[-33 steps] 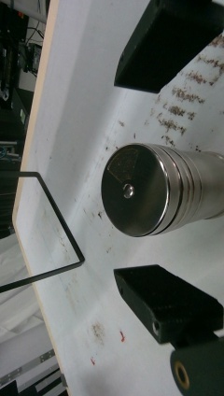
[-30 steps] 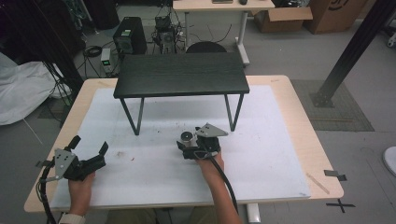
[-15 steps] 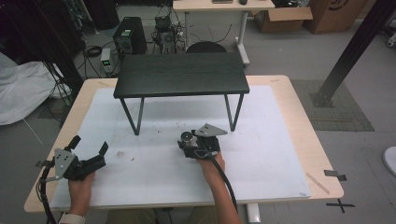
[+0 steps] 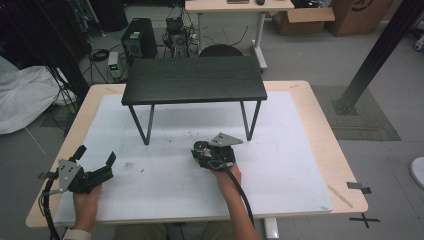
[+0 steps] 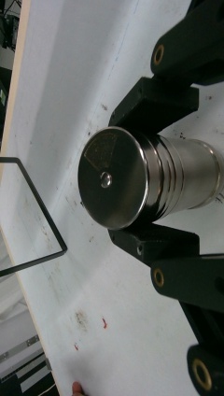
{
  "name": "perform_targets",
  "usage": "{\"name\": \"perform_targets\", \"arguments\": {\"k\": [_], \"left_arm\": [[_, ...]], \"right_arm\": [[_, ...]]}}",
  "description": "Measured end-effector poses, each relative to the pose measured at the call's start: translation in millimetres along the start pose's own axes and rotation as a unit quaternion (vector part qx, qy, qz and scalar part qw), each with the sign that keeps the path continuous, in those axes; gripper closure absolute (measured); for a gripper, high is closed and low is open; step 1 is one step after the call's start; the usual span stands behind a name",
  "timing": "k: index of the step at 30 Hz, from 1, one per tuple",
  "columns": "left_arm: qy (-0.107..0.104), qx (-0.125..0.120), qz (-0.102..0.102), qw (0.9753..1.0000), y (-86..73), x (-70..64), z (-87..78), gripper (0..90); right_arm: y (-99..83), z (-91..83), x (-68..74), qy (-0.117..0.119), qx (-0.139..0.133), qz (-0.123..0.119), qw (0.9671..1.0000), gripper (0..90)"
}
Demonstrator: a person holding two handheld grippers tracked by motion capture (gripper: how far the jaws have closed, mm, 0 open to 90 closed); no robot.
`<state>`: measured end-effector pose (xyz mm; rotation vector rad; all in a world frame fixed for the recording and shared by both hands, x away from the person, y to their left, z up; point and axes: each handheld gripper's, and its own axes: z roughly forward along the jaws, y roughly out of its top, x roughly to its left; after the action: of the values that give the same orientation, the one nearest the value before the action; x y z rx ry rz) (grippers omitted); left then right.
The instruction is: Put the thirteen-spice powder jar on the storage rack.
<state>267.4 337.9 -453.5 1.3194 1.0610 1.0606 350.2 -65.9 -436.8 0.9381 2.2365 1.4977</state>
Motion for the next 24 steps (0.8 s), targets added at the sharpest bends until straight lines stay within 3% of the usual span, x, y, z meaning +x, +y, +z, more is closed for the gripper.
{"name": "perform_targets", "arguments": {"k": [24], "left_arm": [[0.0, 0.0, 0.0, 1.0, 0.0, 0.0, 0.0, 0.4]], "right_arm": [[10.4, -9.1, 1.2, 0.005, -0.012, -0.007, 0.9999, 48.8]]}}
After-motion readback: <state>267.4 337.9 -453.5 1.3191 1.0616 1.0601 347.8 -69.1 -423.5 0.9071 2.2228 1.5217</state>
